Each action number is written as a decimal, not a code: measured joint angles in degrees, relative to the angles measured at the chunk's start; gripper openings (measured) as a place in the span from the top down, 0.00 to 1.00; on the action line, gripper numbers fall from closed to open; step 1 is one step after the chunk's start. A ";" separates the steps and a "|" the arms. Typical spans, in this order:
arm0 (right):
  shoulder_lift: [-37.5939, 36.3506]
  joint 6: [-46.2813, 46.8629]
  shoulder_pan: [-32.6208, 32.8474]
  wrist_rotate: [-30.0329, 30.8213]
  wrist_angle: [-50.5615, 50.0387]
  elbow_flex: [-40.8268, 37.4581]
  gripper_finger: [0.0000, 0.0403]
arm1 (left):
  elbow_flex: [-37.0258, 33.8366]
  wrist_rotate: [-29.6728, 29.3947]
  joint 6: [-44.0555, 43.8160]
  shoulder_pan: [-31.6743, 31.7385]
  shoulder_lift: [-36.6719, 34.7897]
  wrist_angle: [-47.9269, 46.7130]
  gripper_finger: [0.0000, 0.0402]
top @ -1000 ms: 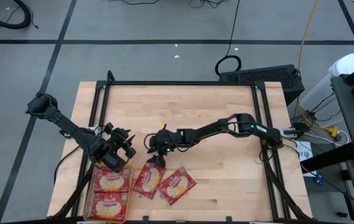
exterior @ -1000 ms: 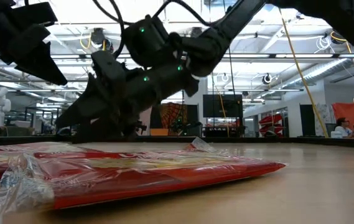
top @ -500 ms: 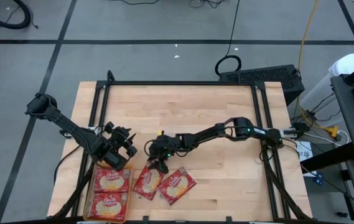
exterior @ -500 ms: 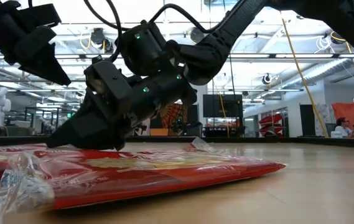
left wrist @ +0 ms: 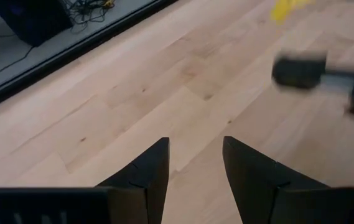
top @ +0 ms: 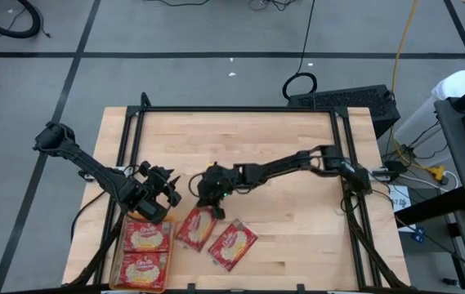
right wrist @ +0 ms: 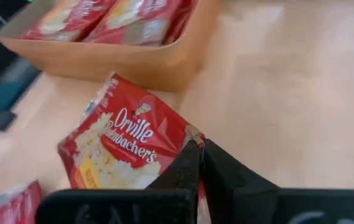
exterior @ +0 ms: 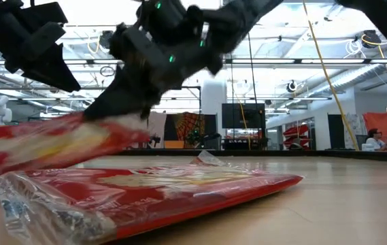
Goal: Sort popcorn bags into baskets
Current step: Put the red popcorn bag into the orange bin
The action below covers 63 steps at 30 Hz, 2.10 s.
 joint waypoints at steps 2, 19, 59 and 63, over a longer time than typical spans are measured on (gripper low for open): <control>-2.97 -3.00 -0.04 3.51 -4.35 0.00 1.00 | 0.00 -0.02 -0.09 0.00 0.00 0.58 0.62; -28.00 -10.12 0.02 24.66 -7.11 -18.94 1.00 | 0.00 5.43 39.58 4.37 0.02 37.39 0.36; -39.28 -12.80 0.82 24.70 21.72 -46.88 1.00 | 0.04 54.04 59.52 30.10 14.20 58.76 0.30; -39.28 -12.80 0.82 24.70 21.76 -46.88 1.00 | -0.05 53.45 56.66 29.92 14.40 59.98 0.43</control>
